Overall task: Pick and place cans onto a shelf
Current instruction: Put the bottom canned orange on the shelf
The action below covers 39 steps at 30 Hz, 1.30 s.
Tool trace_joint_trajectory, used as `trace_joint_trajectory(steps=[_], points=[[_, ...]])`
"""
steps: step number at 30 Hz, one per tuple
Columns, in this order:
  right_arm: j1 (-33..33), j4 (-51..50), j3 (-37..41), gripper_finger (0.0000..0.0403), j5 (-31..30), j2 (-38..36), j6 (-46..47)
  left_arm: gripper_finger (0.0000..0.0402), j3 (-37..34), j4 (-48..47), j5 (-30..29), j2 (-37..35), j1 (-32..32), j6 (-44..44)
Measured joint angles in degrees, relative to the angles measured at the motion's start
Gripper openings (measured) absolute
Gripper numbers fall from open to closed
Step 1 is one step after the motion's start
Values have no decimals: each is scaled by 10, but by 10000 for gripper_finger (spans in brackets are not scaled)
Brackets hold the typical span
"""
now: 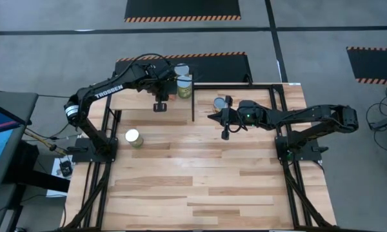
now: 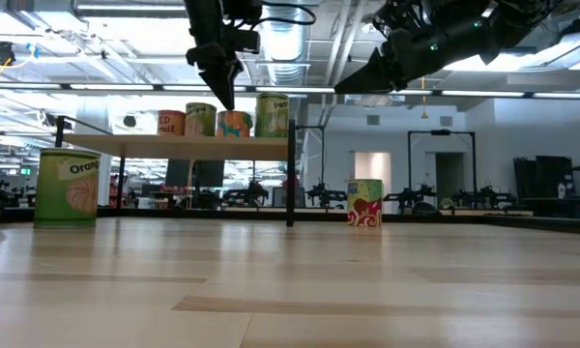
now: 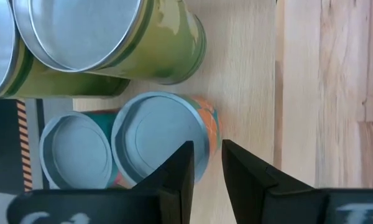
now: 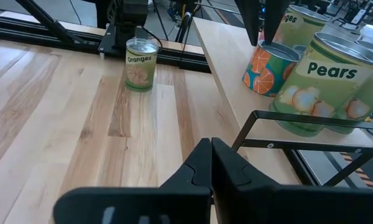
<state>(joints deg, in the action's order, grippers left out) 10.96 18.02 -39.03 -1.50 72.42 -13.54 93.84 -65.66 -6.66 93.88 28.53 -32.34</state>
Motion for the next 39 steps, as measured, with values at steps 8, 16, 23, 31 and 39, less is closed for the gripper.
trace_joint_trajectory(steps=[8,16,23,31,39], points=[[0,0,0,17,0,0,0,73,-32,18,-13,0,0,-7],[0,0,0,15,0,0,0,70,-51,46,-29,-4,0,-24],[0,0,0,15,0,0,0,20,-51,44,-29,-4,0,-25],[0,0,0,17,0,0,0,10,-51,42,-26,-4,0,-20],[0,0,0,14,0,0,0,8,-49,35,-27,-6,0,-13]])
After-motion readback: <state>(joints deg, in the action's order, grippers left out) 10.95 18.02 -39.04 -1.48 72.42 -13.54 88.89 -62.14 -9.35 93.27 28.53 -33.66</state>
